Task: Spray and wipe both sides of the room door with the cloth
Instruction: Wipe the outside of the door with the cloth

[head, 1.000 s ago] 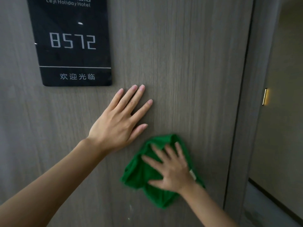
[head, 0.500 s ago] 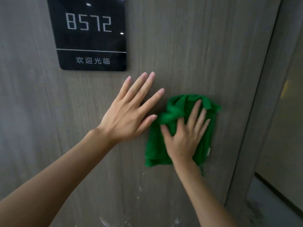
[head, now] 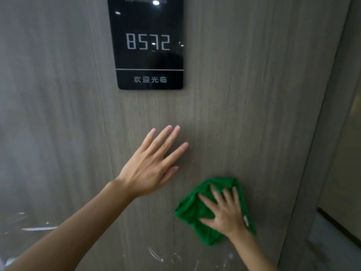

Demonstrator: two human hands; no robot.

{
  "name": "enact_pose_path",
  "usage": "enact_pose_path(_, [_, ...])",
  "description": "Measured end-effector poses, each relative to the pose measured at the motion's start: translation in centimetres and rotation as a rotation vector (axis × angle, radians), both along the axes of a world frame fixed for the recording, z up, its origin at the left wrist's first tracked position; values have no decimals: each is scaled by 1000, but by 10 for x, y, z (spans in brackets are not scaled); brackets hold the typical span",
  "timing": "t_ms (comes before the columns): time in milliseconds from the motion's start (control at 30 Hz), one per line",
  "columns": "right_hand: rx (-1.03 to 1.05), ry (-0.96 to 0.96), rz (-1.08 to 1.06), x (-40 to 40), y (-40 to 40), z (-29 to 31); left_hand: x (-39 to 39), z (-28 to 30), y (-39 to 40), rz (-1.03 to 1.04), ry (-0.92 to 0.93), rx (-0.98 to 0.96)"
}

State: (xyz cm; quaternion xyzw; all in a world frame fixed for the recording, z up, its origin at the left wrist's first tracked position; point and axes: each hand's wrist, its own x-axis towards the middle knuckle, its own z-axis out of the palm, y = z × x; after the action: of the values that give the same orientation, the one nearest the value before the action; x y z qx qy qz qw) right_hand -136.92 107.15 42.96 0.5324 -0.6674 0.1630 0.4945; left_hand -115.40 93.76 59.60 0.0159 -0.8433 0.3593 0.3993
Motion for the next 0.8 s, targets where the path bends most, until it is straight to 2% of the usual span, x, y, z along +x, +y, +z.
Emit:
enact_pose_path(100, [-202, -118, -42, -7, 4, 48, 8, 5, -7, 35, 12, -24])
enact_pose_path(233, [-456, -362, -96, 23, -23, 113, 26, 14, -17, 71, 84, 7])
enact_pose_path(333, [-512, -457, -79, 61, -48, 137, 44, 24, -27, 78, 133, 33])
enact_pose_path(433, [-474, -407, -18, 94, -70, 139, 63, 36, -39, 87, 249, 99])
enact_pose_path(567, [-294, -236, 59, 134, -96, 118, 89, 51, -58, 123, 358, 132])
enact_pose_path(667, [-130, -83, 99, 148, -103, 95, 102, 53, -70, 176, 365, 131])
enact_pose_path(800, [-92, -11, 120, 143, -99, 88, 105, 45, -87, 226, 303, 134])
